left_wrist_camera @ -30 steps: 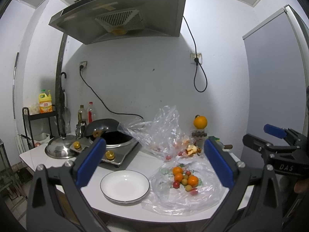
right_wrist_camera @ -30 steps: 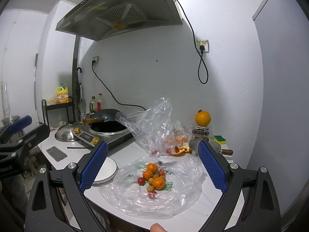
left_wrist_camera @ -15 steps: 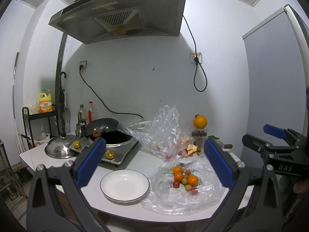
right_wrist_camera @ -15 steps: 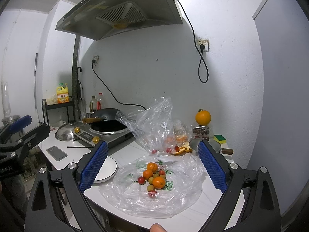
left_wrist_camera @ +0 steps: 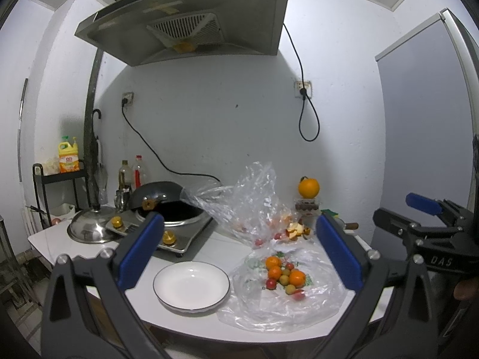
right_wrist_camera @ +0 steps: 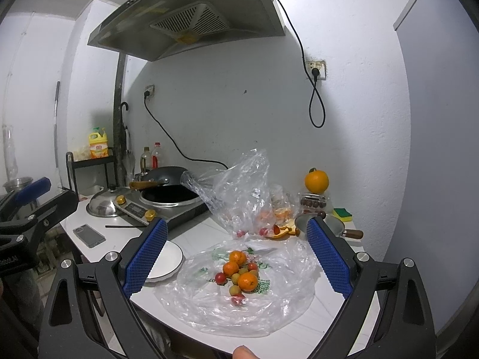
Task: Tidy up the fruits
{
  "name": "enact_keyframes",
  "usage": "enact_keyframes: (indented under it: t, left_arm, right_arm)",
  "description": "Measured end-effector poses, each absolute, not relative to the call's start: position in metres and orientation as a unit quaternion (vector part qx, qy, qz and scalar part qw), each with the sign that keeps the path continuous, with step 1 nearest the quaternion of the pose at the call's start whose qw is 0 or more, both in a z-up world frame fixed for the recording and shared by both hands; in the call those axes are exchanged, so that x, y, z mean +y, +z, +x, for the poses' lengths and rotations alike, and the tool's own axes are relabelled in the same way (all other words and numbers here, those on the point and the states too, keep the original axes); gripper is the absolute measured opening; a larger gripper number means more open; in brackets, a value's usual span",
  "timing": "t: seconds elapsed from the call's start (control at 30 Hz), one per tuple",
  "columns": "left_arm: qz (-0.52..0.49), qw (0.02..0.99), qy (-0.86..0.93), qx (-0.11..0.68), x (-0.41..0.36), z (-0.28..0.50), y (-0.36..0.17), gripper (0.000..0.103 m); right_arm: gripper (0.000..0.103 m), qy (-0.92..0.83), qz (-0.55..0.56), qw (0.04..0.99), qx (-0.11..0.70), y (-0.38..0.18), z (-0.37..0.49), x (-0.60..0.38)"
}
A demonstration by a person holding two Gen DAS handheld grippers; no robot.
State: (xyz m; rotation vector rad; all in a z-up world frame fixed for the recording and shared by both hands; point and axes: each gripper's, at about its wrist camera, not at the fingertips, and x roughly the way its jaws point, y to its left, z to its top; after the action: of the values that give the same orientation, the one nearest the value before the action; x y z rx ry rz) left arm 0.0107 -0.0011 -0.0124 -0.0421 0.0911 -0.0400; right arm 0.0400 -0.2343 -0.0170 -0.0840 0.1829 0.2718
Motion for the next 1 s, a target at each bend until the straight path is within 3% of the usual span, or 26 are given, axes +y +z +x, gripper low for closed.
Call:
enact_keyframes:
  t: [0.6, 1.0]
  left_arm:
    - [-0.031, 0.998, -0.016, 0.045, 0.002, 0.016, -0.018, 0.103]
    - [-0.037, 0.995, -0.023, 0.093, -0.002, 0.065, -0.036, 0.103]
  right_arm:
    - [0.096, 0.137, -0.047, 0.984, 0.1, -0.016, 0.045, -0.235]
    - [0.096, 0.138, -0.058, 0.977, 0.151, -0.031, 0.089, -0.24]
